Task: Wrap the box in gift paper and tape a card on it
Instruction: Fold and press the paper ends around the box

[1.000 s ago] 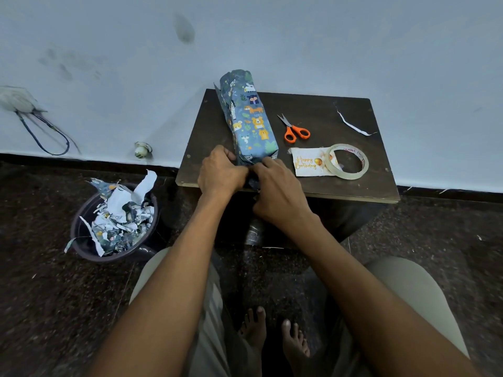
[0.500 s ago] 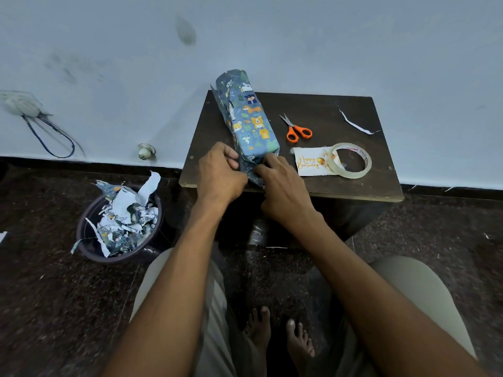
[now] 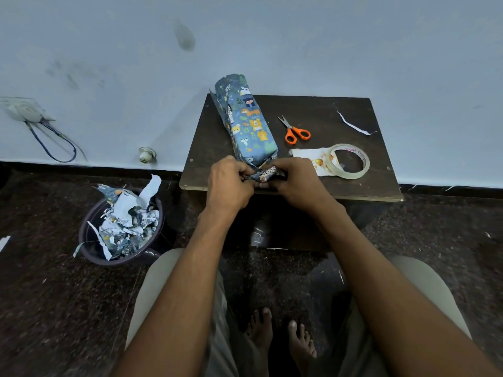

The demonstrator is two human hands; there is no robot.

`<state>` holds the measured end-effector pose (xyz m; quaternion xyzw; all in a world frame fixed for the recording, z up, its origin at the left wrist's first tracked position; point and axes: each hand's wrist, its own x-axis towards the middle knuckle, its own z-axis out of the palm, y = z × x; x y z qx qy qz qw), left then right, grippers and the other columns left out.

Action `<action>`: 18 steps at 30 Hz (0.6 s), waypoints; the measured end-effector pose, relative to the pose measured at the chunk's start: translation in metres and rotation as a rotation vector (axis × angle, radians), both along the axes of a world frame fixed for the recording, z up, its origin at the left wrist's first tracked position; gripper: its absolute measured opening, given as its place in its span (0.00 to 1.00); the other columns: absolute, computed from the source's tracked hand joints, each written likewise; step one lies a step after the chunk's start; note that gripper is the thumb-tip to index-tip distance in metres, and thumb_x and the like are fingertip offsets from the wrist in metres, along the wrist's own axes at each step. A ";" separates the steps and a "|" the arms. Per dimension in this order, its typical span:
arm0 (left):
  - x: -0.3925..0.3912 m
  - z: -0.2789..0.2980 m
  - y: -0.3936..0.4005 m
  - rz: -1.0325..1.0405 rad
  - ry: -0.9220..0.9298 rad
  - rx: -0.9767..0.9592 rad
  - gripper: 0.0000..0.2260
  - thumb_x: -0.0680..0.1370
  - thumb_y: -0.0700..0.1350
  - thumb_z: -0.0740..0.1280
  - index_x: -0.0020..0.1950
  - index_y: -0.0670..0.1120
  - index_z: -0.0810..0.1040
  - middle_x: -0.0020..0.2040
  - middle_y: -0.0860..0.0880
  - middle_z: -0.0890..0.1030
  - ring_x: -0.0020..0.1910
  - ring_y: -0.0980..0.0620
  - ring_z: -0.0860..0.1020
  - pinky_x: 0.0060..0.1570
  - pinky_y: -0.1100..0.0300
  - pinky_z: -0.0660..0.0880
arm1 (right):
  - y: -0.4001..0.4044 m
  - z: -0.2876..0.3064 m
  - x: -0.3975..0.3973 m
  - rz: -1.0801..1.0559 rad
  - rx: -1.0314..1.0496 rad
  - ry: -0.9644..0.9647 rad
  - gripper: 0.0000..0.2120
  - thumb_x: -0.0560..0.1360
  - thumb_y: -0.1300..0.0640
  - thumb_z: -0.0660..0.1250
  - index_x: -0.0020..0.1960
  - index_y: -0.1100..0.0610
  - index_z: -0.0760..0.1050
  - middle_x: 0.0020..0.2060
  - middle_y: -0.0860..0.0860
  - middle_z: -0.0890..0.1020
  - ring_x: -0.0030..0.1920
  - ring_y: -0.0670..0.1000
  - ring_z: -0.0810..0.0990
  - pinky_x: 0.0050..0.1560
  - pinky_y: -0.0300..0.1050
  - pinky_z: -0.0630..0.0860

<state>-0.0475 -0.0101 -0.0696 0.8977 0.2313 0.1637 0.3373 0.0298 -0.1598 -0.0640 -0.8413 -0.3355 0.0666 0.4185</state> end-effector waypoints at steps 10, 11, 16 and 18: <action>0.003 0.001 0.003 0.031 0.027 -0.072 0.11 0.67 0.50 0.83 0.42 0.47 0.85 0.46 0.51 0.72 0.44 0.52 0.75 0.45 0.56 0.75 | 0.008 -0.007 0.009 -0.003 -0.092 -0.007 0.07 0.76 0.60 0.74 0.46 0.64 0.84 0.43 0.51 0.74 0.45 0.53 0.74 0.43 0.47 0.69; 0.003 0.001 0.002 0.038 0.031 -0.074 0.11 0.67 0.49 0.83 0.41 0.47 0.85 0.46 0.51 0.71 0.44 0.52 0.74 0.46 0.55 0.75 | 0.009 -0.007 0.009 -0.009 -0.093 0.005 0.09 0.75 0.59 0.75 0.42 0.66 0.81 0.41 0.51 0.73 0.44 0.52 0.73 0.42 0.47 0.67; 0.003 0.001 0.000 0.053 0.050 -0.071 0.10 0.68 0.49 0.82 0.43 0.48 0.86 0.49 0.48 0.73 0.47 0.50 0.75 0.49 0.51 0.77 | 0.005 0.001 0.004 -0.018 0.033 0.064 0.07 0.74 0.56 0.76 0.47 0.58 0.80 0.42 0.49 0.83 0.45 0.48 0.80 0.45 0.42 0.74; 0.003 0.002 0.000 0.048 0.044 -0.081 0.10 0.67 0.49 0.82 0.44 0.50 0.87 0.49 0.48 0.73 0.48 0.49 0.77 0.49 0.51 0.78 | 0.005 0.004 0.001 -0.030 0.104 0.094 0.05 0.75 0.58 0.75 0.48 0.56 0.81 0.42 0.46 0.84 0.45 0.43 0.80 0.45 0.35 0.73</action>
